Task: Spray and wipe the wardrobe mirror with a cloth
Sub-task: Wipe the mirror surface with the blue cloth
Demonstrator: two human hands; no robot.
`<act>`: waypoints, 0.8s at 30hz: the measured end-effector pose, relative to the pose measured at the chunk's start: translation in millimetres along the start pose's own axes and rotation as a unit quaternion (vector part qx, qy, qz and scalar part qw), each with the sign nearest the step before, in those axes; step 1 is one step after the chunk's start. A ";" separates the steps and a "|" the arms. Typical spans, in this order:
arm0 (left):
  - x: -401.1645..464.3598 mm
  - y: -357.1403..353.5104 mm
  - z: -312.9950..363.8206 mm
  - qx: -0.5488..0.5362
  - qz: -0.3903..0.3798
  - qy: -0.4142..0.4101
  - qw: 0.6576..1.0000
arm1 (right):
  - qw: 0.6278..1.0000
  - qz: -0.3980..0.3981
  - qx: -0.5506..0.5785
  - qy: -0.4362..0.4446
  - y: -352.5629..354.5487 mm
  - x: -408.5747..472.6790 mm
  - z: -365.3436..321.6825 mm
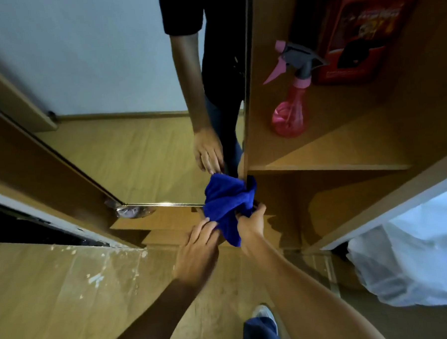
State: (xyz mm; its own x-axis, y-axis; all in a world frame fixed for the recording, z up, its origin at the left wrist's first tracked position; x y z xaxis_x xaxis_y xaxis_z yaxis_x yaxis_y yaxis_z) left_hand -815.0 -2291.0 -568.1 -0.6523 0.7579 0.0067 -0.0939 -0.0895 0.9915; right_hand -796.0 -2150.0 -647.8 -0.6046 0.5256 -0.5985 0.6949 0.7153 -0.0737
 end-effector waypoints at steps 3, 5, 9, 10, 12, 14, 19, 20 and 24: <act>-8.0 -23.8 -17.8 -0.060 0.013 0.114 0.992 | 0.989 -0.017 0.137 -0.045 -12.4 3.5 22.5; -19.5 -40.0 -40.9 -0.168 0.019 0.230 0.959 | 0.966 -0.040 0.242 -0.087 -26.7 1.3 35.9; -25.7 -80.8 -66.6 -0.604 0.034 0.440 0.663 | 0.934 -0.072 0.320 -0.141 -47.6 -4.8 48.2; -18.2 -85.5 -65.4 -0.659 0.036 0.447 0.603 | 0.931 -0.077 0.323 -0.153 -51.6 -7.4 48.1; -0.3 -90.3 -62.2 -0.746 0.035 0.426 0.510 | 0.920 -0.081 0.341 -0.175 -57.6 -10.9 49.2; 11.6 -94.9 -62.8 -0.795 0.011 0.404 0.453 | 0.910 -0.086 0.360 -0.189 -62.2 -12.8 51.1; 15.7 -100.2 -66.6 -0.842 0.026 0.397 0.366 | 0.911 -0.107 0.345 -0.199 -67.1 -17.0 52.6; 14.7 -103.1 -69.5 -0.840 0.042 0.405 0.359 | 0.913 -0.106 0.342 -0.199 -67.4 -17.6 52.2; 8.9 -111.5 -79.0 -0.813 0.089 0.453 0.353 | 0.916 -0.104 0.333 -0.199 -68.7 -19.7 54.2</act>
State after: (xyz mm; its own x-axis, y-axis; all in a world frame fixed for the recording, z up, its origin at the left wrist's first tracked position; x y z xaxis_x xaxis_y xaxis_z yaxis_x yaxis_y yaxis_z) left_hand -869.8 -2325.3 -688.9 -0.6608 0.1940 -0.7251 0.1824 -0.8956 -0.4058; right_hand -810.8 -2234.5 -674.2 -0.6529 0.1047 -0.7502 0.7444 0.2722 -0.6098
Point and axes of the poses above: each hand's wrist, its own x-axis towards the middle knuckle, its own y-axis out of the back of the hand, z = x × y, the point moved 10 cm from there along x, towards the middle knuckle, and after that the axes turned 8 degrees about -z, right-handed, at the moved point
